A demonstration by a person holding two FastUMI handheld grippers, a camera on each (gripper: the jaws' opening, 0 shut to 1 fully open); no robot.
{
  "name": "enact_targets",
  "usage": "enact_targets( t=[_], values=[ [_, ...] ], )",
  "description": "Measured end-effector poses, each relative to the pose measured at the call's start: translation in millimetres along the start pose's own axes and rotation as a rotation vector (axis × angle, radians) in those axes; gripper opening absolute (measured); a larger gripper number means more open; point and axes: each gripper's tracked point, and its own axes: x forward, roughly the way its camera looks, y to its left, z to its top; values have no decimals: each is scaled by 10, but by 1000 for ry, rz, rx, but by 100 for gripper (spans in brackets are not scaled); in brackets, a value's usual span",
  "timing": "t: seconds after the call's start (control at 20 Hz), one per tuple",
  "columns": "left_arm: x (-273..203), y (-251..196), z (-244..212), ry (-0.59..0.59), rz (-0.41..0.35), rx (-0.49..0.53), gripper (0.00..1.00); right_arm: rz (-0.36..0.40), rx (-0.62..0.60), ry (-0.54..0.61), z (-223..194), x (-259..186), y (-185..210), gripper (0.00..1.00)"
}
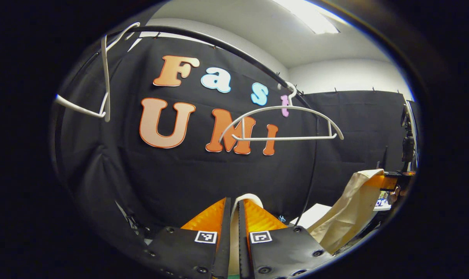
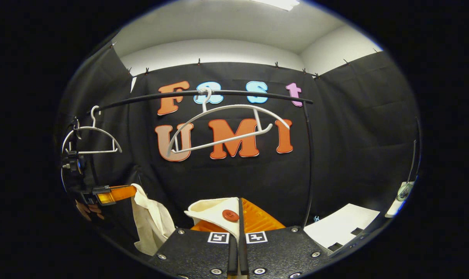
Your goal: Grasp the clothes on the hanger with both hands and then place them into the laundry hamper below.
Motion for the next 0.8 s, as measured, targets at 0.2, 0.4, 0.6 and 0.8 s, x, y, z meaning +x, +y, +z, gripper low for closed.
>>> enact_targets(
  t=[0.2, 0.4, 0.6, 0.8],
  values=[
    [-145, -229, -366, 76, -33, -21, 16, 84, 34, 77, -393, 43, 502, 1],
    [-229, -296, -922, 196, -39, -23, 11, 127, 17, 211, -1062, 112, 794, 2],
    [-340, -304, -1724, 369, -35, -55, 16, 136, 38, 380, -1845, 170, 1055, 2],
    [-493, -233, -2402, 521, 0, -77, 16, 104, 47, 496, -2452, 87, 992, 2]
  ],
)
